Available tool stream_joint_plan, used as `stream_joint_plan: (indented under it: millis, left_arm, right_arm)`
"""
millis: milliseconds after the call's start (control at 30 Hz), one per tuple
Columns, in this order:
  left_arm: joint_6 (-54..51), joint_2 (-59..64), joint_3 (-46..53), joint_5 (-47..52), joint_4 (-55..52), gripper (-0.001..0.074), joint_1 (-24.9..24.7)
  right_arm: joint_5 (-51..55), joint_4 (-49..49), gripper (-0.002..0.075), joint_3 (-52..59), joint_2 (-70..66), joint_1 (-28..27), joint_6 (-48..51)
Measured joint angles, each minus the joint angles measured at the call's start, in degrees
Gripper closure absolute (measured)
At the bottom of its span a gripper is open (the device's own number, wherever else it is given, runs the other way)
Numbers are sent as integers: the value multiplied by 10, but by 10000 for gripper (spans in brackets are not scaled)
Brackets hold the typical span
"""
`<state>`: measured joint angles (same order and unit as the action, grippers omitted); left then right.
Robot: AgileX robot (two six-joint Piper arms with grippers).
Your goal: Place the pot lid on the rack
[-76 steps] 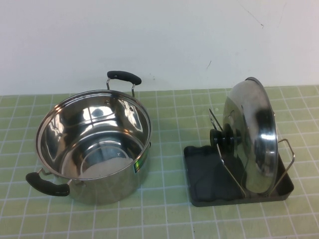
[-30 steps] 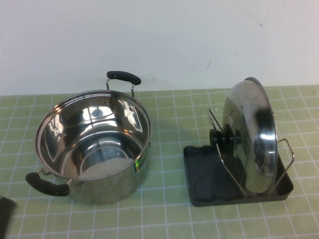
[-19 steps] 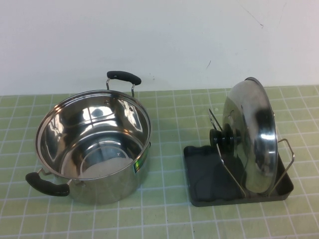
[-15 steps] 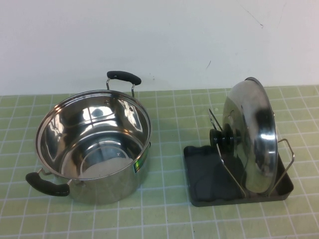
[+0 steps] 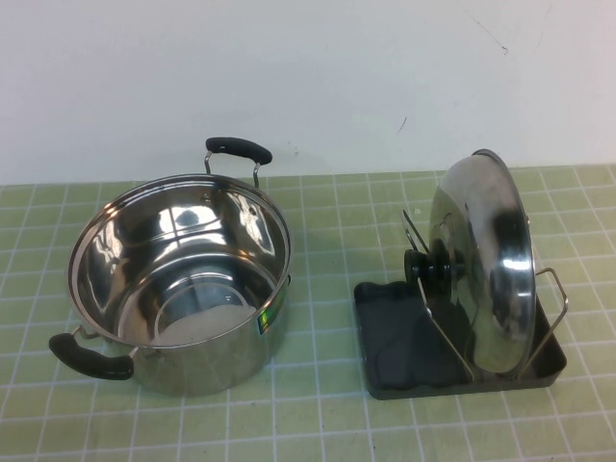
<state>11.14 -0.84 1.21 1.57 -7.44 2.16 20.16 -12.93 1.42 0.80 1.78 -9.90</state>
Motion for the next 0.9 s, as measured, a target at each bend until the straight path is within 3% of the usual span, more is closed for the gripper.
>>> stream_joint_plan:
  millis: [67,133,300,600,900]
  left_arm:
    - [-111,0,0,27,69,737,-24]
    - [-150,0,0,74,95,737,-44]
    - [-111,0,-1,155,84,737,-57]
    - [-118,0,-1,160,74,737,-2]
    - [-137,0,-1,160,74,737,2]
  right_arm:
    - [0,0,696,0,0,0,0]
    - [0,0,696,0,0,0,0]
    - [1,0,696,0,0,0,0]
    - [1,0,696,0,0,0,0]
    - [1,0,696,0,0,0,0]
